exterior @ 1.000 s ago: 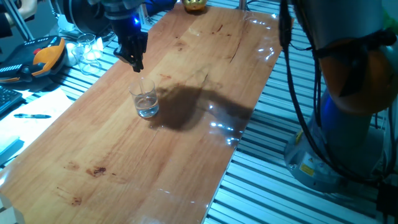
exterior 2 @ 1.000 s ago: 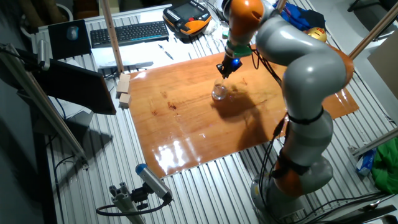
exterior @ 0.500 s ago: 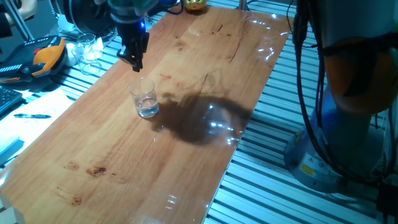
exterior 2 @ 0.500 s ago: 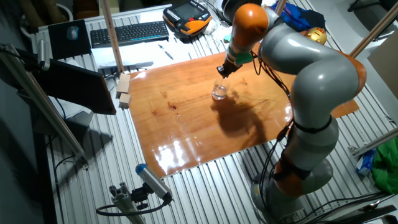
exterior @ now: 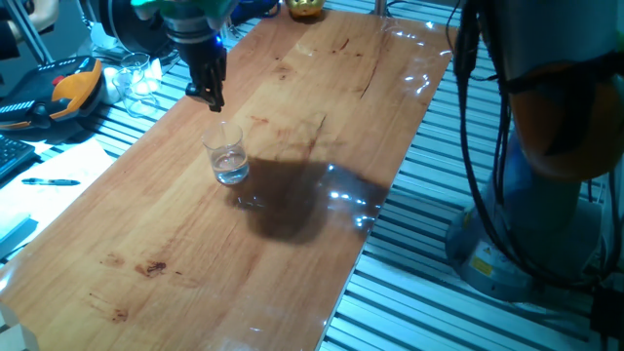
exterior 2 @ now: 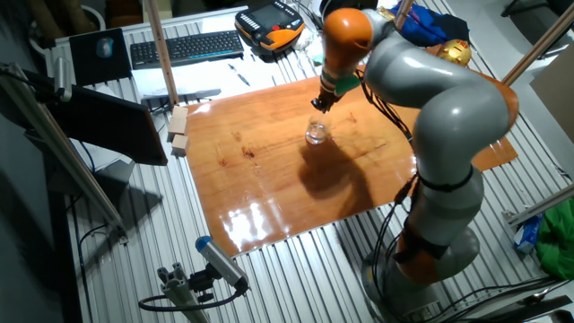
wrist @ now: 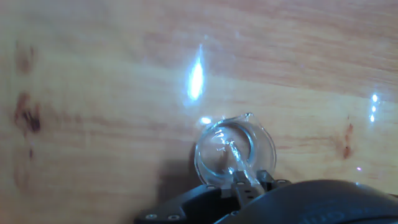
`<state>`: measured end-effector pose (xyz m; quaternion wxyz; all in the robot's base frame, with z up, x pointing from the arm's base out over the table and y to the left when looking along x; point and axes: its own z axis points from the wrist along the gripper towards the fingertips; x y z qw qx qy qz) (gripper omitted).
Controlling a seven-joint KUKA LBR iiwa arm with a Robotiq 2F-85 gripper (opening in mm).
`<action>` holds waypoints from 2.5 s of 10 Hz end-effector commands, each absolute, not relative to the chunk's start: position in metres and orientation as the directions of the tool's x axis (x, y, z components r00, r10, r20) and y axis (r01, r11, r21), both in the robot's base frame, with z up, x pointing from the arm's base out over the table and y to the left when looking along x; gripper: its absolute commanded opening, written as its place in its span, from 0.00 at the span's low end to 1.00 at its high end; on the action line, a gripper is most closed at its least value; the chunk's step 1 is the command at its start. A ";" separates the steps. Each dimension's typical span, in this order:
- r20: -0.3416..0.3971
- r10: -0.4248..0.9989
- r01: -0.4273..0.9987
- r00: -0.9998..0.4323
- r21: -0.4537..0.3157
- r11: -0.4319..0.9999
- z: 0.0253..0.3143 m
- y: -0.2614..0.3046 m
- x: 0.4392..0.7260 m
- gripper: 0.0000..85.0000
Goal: Stir the beaker with a glass rod
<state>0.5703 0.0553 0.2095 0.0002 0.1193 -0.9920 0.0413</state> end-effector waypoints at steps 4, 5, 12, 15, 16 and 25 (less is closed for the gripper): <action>0.141 -0.114 -0.110 -0.983 0.039 0.993 0.208 0.057 0.571 0.00; 0.121 -0.079 -0.072 -0.990 0.059 0.996 0.207 0.057 0.572 0.00; -0.207 -0.182 -0.170 -0.961 -0.075 0.983 0.212 0.057 0.570 0.00; -0.023 -0.258 -0.253 -0.966 -0.126 0.959 0.212 0.055 0.568 0.00; -0.006 -0.253 -0.251 -0.967 -0.119 0.961 0.212 0.054 0.568 0.00; -0.106 -0.031 -0.040 -0.994 0.093 0.995 0.203 0.056 0.570 0.00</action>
